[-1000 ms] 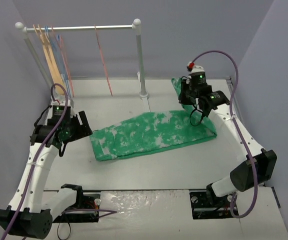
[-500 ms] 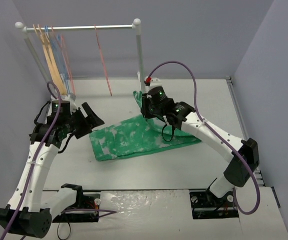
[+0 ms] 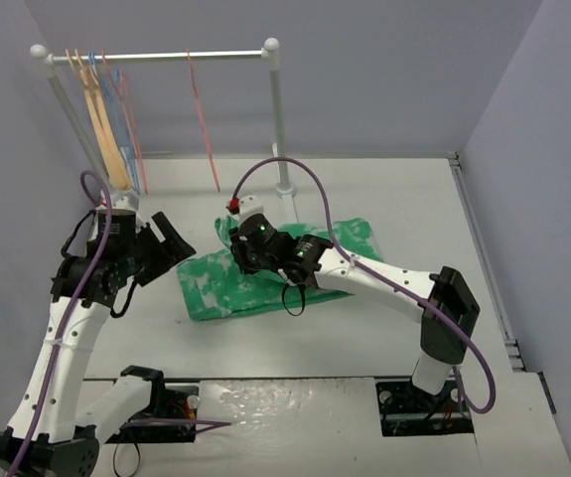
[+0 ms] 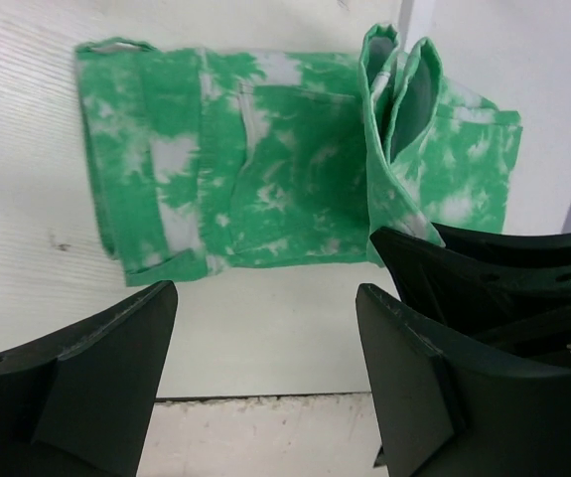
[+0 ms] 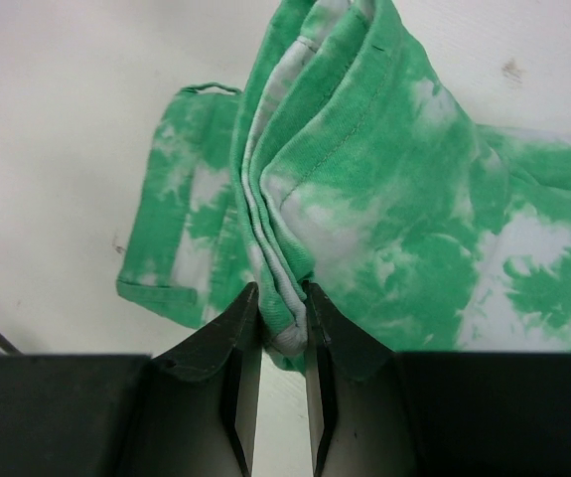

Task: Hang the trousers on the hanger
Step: Fold the trousers at the center of the board.

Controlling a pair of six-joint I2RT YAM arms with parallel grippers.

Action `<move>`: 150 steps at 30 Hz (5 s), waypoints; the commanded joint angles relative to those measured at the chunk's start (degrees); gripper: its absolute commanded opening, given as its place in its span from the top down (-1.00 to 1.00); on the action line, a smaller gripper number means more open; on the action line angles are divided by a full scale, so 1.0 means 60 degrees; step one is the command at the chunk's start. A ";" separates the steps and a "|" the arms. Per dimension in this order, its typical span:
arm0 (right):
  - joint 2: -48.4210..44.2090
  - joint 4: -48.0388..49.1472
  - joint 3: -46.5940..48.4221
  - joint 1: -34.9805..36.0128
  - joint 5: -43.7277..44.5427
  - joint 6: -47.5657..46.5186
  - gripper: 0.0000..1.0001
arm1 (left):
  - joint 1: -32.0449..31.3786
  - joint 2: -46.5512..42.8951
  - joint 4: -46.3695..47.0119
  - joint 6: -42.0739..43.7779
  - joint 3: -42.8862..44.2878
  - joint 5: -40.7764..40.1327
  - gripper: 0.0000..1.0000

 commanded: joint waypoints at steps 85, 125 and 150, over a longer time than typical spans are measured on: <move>-0.4641 -0.0306 -0.4521 -0.7103 -0.1897 -0.1219 -0.62 | 0.0273 0.5819 0.2929 0.1834 -0.1878 -0.0734 0.08; -0.4502 -0.0651 -0.3904 -0.7417 -0.1717 -0.1302 -0.62 | -0.1036 0.2853 -0.0322 0.0625 0.4285 -0.0720 1.00; -0.4333 -0.0591 -0.4228 -0.7417 -0.2103 -0.1374 -0.62 | -0.0158 0.2772 0.2589 0.1582 -0.1639 -0.2538 1.00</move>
